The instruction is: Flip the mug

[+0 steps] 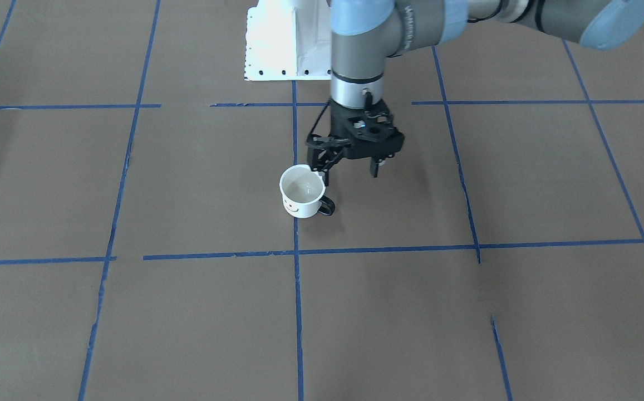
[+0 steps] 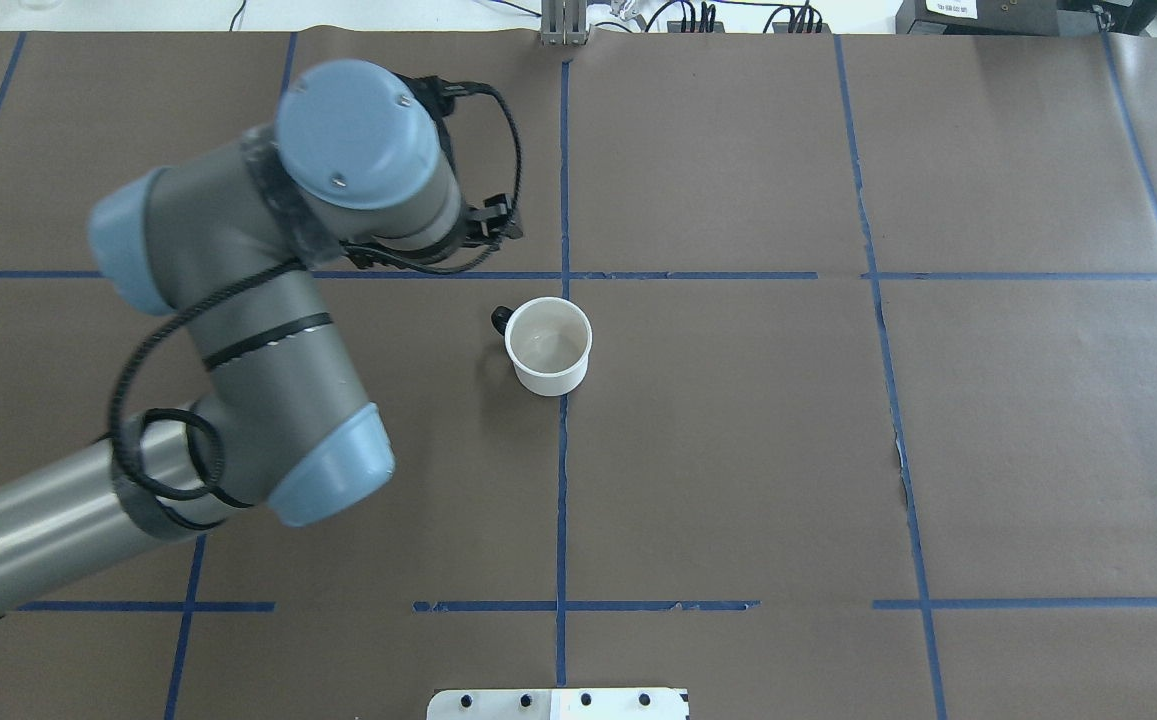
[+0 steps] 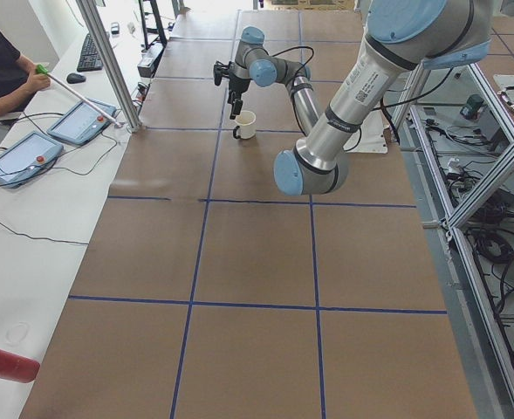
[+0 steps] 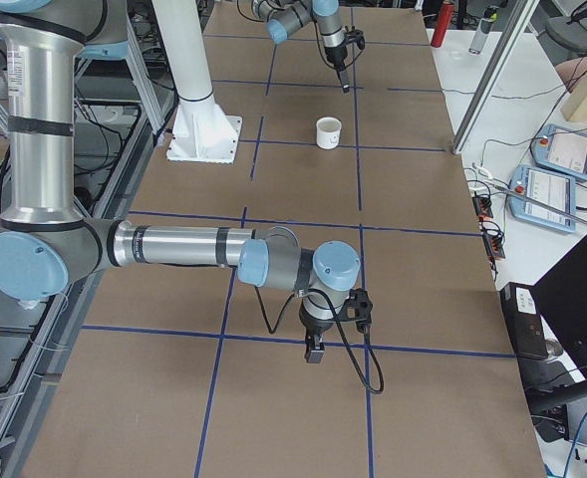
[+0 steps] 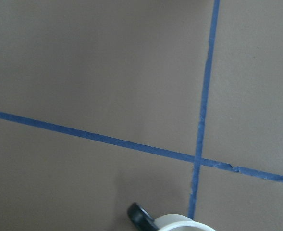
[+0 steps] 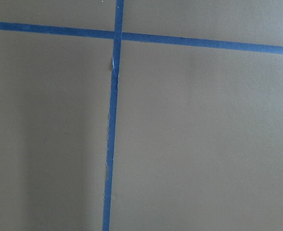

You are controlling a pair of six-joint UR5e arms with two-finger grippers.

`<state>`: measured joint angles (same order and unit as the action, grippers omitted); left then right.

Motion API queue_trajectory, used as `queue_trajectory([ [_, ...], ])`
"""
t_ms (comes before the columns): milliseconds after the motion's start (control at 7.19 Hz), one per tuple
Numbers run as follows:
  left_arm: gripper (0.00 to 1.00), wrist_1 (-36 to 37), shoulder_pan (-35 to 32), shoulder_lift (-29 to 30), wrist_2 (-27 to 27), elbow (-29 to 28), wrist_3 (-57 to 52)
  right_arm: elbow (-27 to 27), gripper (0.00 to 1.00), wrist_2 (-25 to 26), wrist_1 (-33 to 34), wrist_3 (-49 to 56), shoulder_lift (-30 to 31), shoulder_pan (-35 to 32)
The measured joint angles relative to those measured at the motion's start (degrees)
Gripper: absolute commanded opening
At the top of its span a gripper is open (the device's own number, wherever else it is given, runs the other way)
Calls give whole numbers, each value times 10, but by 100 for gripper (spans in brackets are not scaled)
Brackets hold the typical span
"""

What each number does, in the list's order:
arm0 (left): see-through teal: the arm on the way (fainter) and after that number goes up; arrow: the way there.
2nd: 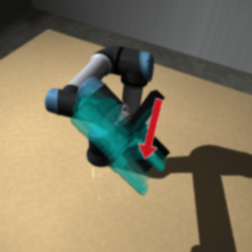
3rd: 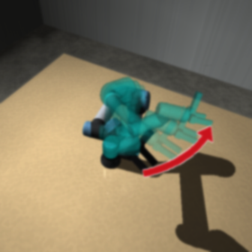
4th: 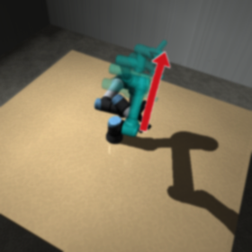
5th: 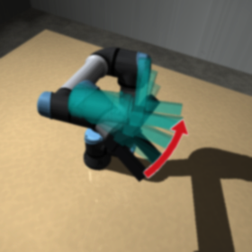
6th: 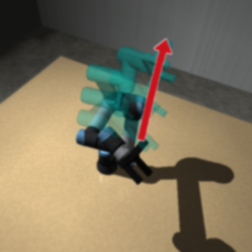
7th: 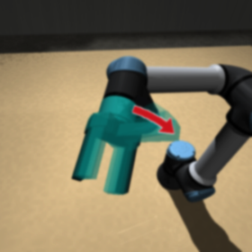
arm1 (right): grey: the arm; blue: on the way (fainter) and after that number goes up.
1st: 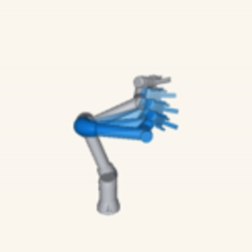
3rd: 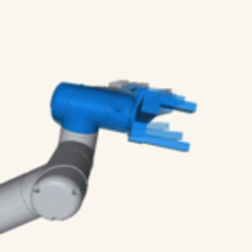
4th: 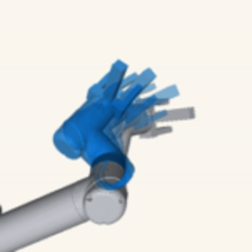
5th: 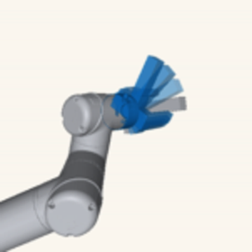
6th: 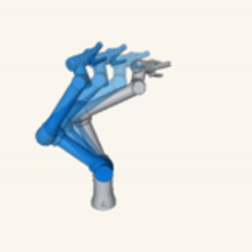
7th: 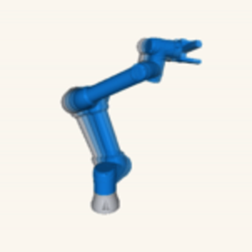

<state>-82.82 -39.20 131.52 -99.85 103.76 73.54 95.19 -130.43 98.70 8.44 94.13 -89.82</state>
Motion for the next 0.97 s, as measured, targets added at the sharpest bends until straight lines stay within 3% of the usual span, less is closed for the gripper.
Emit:
queue_trajectory([
  [557,100,-4,-276,-154,-167,48,-361,0,100,0,0,0,0,0],
  [974,100,-5,-467,-300,-283,-6,-702,0,100,0,0,0,0,0],
])
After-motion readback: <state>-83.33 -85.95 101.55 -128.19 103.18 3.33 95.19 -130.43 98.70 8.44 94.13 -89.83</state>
